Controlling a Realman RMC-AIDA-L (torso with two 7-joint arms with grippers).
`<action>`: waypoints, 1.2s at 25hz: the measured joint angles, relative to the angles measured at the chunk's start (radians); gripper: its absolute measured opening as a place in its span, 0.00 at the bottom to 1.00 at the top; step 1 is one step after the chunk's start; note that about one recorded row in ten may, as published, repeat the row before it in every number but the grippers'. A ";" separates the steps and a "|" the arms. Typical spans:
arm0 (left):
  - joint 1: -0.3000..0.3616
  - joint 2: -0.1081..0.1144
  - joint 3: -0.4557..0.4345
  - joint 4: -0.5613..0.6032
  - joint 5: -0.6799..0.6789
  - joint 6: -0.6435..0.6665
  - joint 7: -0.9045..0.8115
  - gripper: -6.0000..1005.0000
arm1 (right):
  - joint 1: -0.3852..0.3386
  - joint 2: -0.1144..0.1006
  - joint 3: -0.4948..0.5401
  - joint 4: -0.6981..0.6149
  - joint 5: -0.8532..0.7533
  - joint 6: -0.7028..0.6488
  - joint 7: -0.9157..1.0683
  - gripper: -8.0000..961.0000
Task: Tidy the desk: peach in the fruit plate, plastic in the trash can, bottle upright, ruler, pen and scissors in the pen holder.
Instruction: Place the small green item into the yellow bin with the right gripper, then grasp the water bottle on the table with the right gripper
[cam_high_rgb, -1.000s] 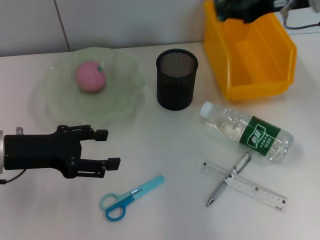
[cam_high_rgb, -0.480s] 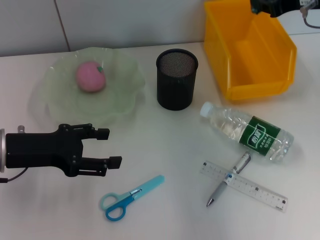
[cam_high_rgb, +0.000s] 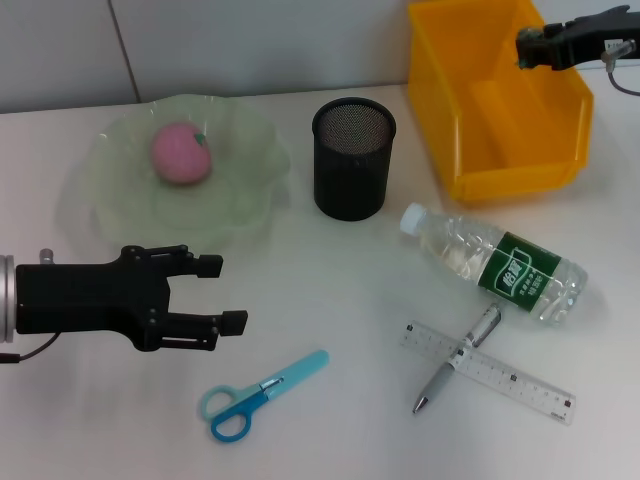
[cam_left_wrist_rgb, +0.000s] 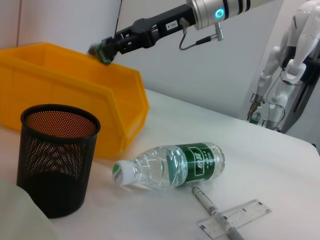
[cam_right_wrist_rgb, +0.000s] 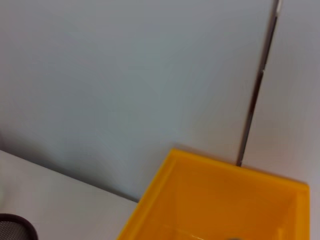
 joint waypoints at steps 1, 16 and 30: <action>0.000 0.000 0.000 0.000 0.000 0.000 0.000 0.85 | 0.000 0.000 0.000 0.000 0.000 0.000 0.000 0.24; -0.003 -0.001 -0.011 -0.003 -0.001 0.004 0.008 0.85 | -0.002 0.001 0.003 -0.003 0.010 0.008 0.000 0.73; -0.003 -0.005 -0.011 -0.001 -0.002 0.002 0.005 0.85 | -0.043 -0.007 0.081 -0.316 0.133 -0.496 0.127 0.75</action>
